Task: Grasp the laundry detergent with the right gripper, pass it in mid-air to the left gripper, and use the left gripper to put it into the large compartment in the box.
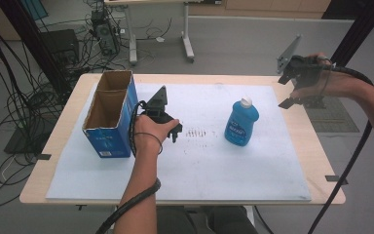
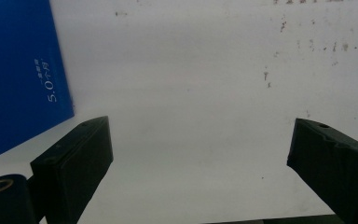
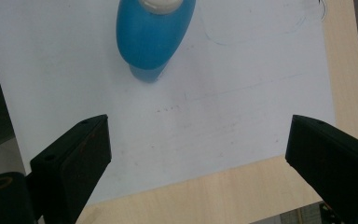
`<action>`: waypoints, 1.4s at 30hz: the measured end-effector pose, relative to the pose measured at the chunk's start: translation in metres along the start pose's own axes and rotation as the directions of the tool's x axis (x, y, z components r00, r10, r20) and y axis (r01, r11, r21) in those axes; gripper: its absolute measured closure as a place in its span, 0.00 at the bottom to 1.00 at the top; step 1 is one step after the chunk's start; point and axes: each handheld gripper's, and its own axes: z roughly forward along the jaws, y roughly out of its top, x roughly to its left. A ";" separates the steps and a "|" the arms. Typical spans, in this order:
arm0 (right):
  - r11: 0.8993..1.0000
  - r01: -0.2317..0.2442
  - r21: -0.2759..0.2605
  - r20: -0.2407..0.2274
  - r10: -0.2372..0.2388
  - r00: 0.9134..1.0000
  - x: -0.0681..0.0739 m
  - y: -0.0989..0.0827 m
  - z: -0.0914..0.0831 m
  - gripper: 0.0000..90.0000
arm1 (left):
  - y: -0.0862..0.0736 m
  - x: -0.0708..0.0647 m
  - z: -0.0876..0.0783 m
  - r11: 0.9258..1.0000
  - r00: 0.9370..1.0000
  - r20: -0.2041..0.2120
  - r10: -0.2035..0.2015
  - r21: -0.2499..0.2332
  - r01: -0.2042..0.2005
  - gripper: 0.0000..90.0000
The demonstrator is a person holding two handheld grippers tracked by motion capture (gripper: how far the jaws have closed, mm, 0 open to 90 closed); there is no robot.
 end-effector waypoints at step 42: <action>0.978 -0.139 -0.157 -0.005 0.140 0.990 0.031 -0.043 0.038 0.04 | -0.009 0.011 -0.004 1.000 1.000 0.014 0.012 -0.008 -0.012 0.08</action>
